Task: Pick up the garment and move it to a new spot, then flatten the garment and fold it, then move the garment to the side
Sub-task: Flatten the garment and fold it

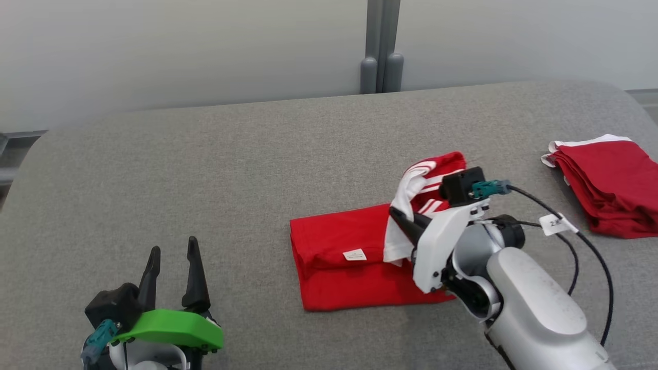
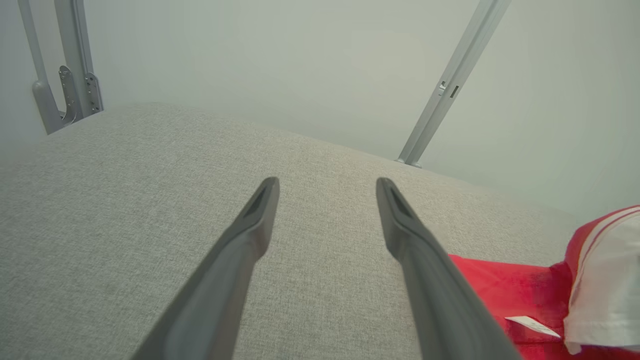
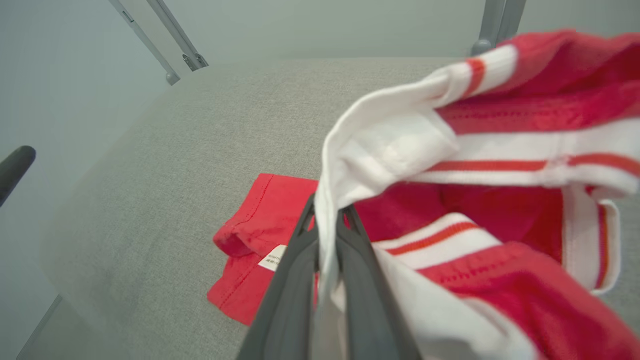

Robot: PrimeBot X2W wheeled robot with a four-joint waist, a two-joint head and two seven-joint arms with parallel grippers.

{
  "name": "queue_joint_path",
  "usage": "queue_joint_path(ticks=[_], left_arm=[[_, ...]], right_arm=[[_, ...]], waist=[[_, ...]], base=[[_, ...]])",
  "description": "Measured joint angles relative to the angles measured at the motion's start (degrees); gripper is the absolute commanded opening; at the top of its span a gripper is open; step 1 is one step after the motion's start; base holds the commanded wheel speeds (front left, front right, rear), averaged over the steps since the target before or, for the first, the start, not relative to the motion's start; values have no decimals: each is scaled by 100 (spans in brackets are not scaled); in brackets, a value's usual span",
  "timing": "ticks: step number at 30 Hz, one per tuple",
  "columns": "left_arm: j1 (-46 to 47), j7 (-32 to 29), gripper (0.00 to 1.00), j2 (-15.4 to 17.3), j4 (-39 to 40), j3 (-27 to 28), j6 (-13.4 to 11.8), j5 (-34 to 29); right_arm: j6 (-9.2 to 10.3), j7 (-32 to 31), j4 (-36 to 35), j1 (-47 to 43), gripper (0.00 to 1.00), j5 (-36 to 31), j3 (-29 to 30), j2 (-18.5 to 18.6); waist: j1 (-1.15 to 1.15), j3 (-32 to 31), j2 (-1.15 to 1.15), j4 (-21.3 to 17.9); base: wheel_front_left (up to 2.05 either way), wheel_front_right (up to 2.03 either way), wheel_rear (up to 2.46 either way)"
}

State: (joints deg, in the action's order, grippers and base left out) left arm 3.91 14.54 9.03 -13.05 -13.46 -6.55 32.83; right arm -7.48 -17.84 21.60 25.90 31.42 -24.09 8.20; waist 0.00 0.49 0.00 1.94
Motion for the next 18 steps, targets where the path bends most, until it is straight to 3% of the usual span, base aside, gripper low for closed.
queue_joint_path(ticks=[6,18], left_arm=[[144,0,100,-85,-43,-122,56,-1],[398,16,100,-247,-247,-233,178,-12]], right_arm=[[0,-57,338,157,0,-66,-393,-321],[-1,137,1590,672,0,-122,-895,-523]], waist=[[0,66,0,202],[0,263,0,676]], base=[[0,0,0],[0,0,0]])
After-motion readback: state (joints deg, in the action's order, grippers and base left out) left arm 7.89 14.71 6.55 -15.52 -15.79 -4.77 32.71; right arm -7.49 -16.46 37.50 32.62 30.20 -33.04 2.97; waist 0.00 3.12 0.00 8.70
